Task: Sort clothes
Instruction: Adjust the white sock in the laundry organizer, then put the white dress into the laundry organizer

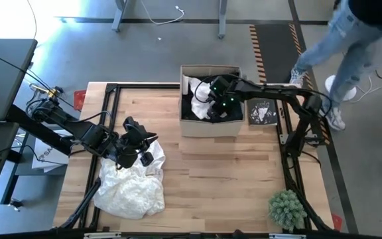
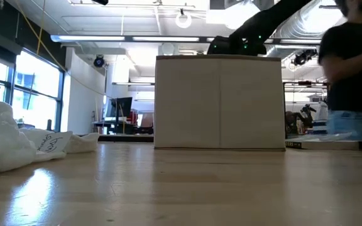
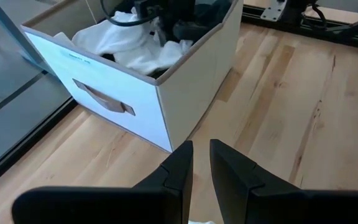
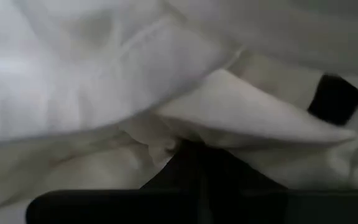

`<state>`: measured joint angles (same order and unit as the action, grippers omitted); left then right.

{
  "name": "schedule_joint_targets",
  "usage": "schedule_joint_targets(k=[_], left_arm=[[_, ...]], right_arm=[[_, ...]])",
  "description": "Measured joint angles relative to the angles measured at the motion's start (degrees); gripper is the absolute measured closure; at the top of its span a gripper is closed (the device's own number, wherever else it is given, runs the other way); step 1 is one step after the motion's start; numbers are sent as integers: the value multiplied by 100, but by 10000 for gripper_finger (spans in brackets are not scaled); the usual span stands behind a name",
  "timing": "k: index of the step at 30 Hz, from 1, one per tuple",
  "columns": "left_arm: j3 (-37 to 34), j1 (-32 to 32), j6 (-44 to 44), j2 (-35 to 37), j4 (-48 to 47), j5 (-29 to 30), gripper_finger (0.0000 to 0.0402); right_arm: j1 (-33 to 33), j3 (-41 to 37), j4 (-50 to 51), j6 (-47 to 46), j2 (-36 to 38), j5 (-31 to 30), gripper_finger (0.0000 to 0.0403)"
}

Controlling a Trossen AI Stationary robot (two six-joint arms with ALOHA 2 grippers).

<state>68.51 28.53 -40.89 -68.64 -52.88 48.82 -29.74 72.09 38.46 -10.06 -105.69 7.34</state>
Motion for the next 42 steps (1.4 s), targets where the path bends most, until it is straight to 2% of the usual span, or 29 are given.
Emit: schedule_joint_targets(k=[6,16,19,27,31,34,37,42], left_arm=[[0,0,-1,0,-3,0,348],[0,0,2,0,-35,-2,348],[0,0,5,0,-35,-2,348],[2,2,17,2,-75,-37,348],[-32,4,-170,2,-376,-643,348],[-299,7,-565,4,-514,-1095,348],[-757,46,-1133,4,-527,-1733,348],[-1780,208,-2159,2,-449,-3455,348]], right_arm=[[-6,143,-25,304,157,-42,382],[15,452,-125,1233,1432,-266,376],[22,449,-40,1359,1864,-150,348],[227,460,-95,1404,2938,88,232],[901,241,-221,1513,3258,589,212],[1682,-78,-403,1531,3413,615,211],[2550,-441,-451,1561,3521,307,210],[3908,-1059,-930,1111,3541,-705,210]])
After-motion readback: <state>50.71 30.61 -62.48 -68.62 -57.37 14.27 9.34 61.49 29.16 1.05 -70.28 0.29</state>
